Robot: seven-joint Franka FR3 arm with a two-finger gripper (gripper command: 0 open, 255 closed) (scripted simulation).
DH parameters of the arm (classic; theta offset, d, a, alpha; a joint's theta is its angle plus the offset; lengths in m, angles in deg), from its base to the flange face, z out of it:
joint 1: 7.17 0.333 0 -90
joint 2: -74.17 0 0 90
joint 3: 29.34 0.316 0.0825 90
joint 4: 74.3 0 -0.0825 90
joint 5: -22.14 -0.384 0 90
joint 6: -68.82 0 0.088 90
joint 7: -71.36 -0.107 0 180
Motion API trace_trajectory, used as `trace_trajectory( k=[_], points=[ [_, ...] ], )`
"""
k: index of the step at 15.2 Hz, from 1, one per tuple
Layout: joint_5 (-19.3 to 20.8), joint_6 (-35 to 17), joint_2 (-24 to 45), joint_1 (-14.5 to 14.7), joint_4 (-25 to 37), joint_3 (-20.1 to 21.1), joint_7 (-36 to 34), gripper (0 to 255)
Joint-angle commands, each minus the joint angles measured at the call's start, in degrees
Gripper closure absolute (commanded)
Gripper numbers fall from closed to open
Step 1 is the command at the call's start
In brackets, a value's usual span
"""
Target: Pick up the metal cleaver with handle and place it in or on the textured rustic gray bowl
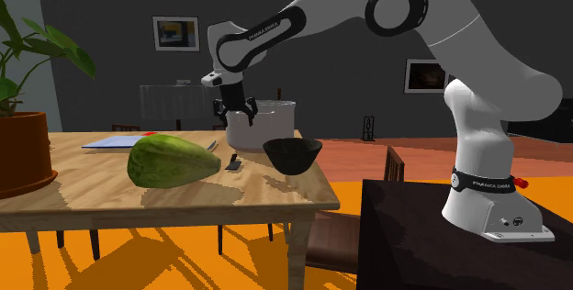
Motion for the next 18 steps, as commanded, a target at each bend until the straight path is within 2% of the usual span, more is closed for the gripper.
trace_trajectory(
  k=[1,10,11,12,18],
  points=[
    [0.28,0.96,0.67,-0.83,0.17,-0.5,0.41,255],
    [0.62,6.8,-0.9,-1.07,4.67,-0.86,1.34,255],
    [0.49,6.12,-0.69,-0.97,4.15,-0.68,1.29,255],
    [0.49,6.12,-0.69,-0.97,4.15,-0.68,1.29,0],
    [-6.38,-2.84,1.59,-4.56,-1.22,4.15,7.49,0]
  ],
)
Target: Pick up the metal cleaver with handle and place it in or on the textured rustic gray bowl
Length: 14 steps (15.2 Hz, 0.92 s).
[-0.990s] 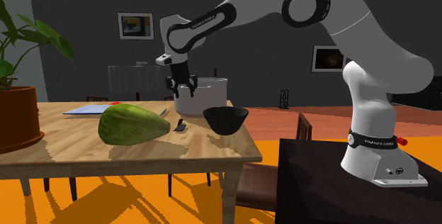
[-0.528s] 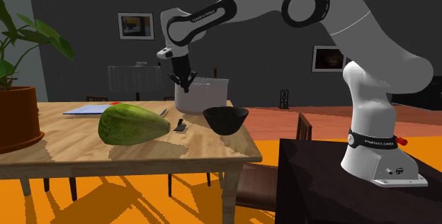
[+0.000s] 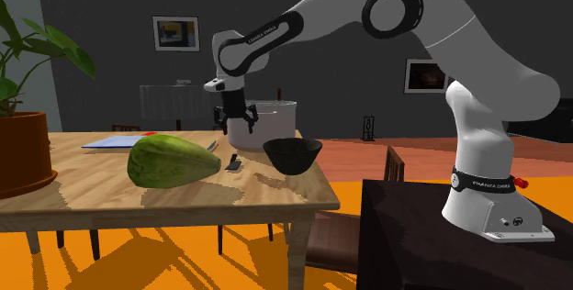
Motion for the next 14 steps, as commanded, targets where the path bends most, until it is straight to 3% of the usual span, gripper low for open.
trace_trajectory(
  k=[1,4,14],
  points=[
    [-2.47,-2.62,1.39,-1.5,-0.84,1.76,2.45,0],
    [-5.81,-5.87,3.34,-3.33,-1.87,4.51,5.83,0],
    [-6.52,-9.8,6.33,-3.75,-2.85,5.1,6.23,0]
  ],
)
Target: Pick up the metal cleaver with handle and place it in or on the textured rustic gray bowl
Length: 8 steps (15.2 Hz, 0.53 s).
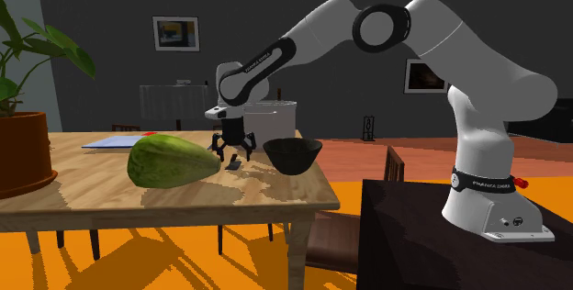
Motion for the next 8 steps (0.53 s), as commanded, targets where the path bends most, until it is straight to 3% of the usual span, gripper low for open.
trace_trajectory(
  k=[1,5,6,8],
  points=[
    [-0.03,-0.16,0.08,0.01,-0.07,0.02,0.0,0],
    [-0.02,-0.16,0.08,0.0,-0.07,0.02,0.0,0],
    [-0.02,-0.13,0.09,0.0,-0.03,0.02,0.0,255],
    [-0.02,-0.13,0.11,-0.01,-0.02,0.02,0.0,255]
  ],
)
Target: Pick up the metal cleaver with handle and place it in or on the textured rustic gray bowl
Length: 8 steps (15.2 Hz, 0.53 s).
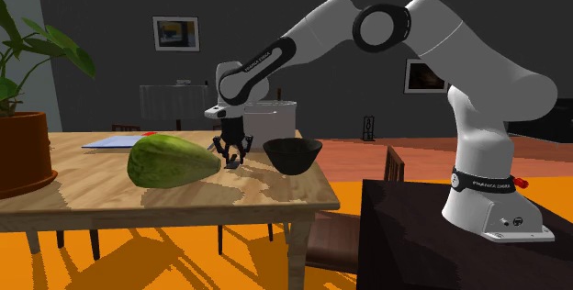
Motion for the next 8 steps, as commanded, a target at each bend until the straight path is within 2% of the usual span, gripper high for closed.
trace_trajectory(
  k=[1,8],
  points=[
    [0.03,0.11,0.12,-0.02,-0.17,-0.02,0.0,255],
    [0.11,0.55,-0.27,0.02,-0.12,-0.09,-0.03,255]
  ],
)
